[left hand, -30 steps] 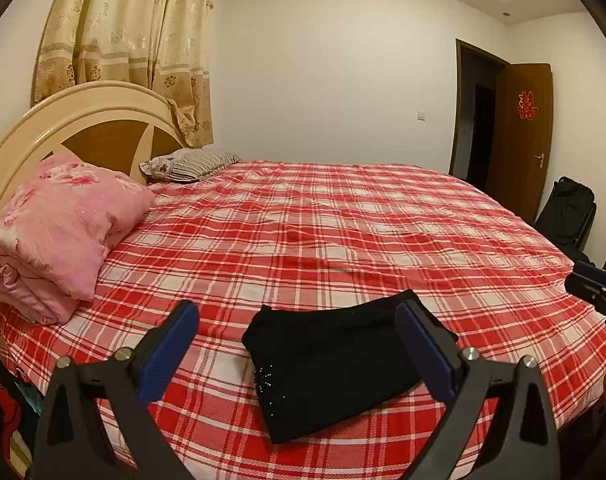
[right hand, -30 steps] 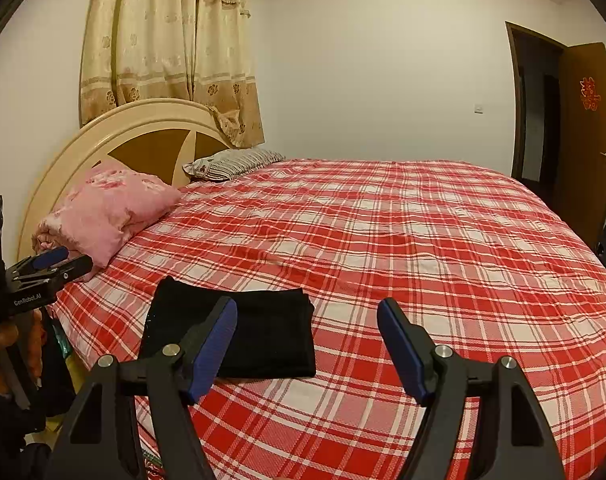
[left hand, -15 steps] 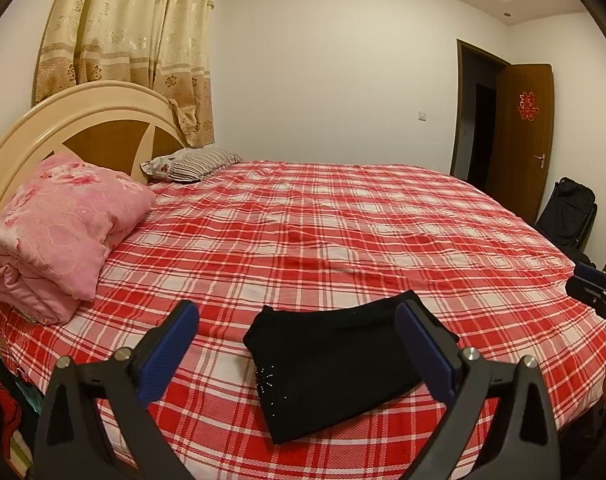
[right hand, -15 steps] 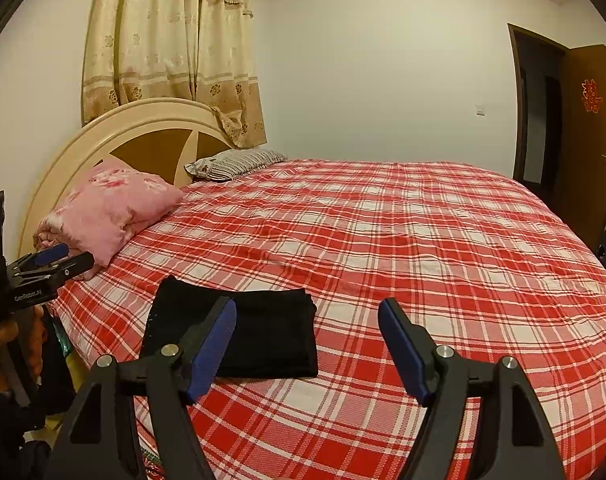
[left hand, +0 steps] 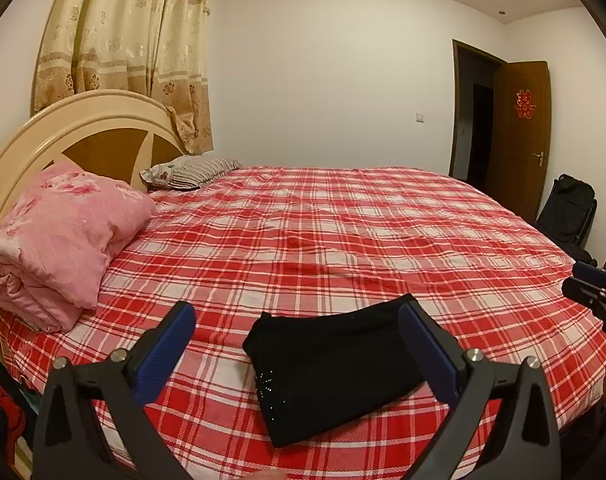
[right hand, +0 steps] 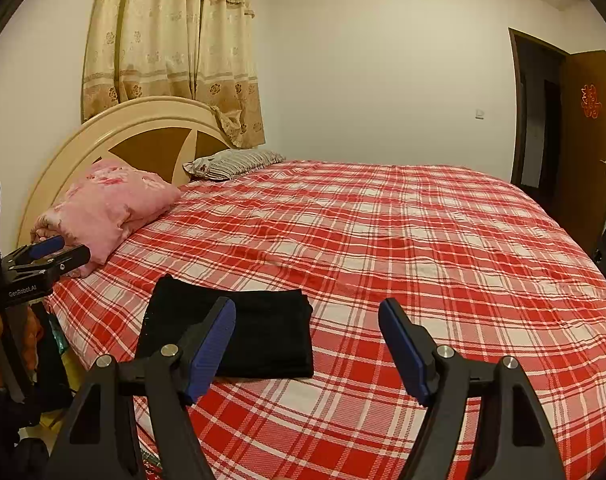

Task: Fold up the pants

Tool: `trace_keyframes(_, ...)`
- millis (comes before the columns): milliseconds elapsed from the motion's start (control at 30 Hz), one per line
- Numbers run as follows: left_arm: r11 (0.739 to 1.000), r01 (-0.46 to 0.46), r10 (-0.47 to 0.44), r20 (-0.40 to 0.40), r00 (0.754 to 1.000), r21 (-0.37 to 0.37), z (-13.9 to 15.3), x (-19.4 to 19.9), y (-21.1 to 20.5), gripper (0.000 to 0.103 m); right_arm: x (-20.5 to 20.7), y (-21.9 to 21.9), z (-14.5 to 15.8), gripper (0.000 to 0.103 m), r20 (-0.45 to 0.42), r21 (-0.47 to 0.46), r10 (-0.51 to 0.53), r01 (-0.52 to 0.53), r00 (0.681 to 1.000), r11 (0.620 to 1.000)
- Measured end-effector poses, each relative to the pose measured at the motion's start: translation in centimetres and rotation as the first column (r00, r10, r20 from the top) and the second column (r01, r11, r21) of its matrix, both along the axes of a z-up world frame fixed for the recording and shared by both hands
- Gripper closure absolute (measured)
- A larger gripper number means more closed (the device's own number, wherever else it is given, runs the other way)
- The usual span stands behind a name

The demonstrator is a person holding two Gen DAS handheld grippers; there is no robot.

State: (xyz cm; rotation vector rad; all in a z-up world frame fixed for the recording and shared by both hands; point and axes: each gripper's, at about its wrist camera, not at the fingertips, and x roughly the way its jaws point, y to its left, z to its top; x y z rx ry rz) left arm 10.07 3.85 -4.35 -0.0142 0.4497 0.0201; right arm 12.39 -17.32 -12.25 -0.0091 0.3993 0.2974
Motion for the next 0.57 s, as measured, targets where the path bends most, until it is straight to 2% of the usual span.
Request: trace_keyframes(567,1.000,-0.013,0.013,-0.029,1.000,-0.002,-0.86,0.58,0.02,0.000,0.25,0.34,-0.36,0.028,-0.011,-0.017,0.006,-0.006,1.000,1.000)
